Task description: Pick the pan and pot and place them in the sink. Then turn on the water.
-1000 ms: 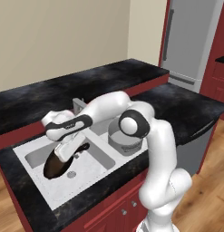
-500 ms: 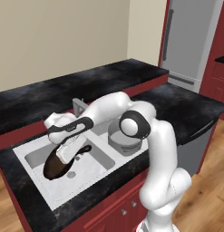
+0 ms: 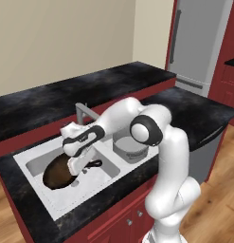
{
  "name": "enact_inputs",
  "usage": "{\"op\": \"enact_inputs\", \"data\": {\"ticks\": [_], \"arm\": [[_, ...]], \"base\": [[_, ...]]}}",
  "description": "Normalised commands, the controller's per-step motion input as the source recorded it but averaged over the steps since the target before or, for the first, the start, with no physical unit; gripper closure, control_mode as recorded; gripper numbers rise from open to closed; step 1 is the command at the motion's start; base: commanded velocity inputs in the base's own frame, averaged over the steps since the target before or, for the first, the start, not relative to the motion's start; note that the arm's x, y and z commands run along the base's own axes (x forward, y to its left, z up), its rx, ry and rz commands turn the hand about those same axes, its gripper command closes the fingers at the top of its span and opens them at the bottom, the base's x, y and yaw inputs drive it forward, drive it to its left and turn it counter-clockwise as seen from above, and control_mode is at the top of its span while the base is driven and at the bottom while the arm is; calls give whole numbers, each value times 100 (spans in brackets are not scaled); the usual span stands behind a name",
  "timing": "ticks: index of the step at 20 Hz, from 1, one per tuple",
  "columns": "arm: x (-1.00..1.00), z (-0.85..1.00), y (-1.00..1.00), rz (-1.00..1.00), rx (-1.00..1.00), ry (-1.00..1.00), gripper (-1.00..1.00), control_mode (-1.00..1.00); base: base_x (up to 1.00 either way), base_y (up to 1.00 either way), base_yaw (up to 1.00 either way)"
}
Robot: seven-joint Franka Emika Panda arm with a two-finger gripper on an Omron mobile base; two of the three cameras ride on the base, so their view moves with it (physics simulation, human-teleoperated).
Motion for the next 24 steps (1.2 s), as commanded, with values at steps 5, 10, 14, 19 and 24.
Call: {"op": "enact_inputs", "data": {"ticks": [5, 10, 14, 19, 24], "arm": [[0, -29, 3, 17, 22, 0, 100, -100], [10, -1, 3, 18, 13, 0, 100, -100], [24, 0, 8, 15, 6, 0, 100, -100], [27, -15, 11, 12, 3, 0, 100, -100], [0, -11, 16, 4, 0, 11, 100, -100]], "base": [[0, 0, 0], [0, 0, 0], [0, 0, 0], [0, 0, 0], [0, 0, 0]]}}
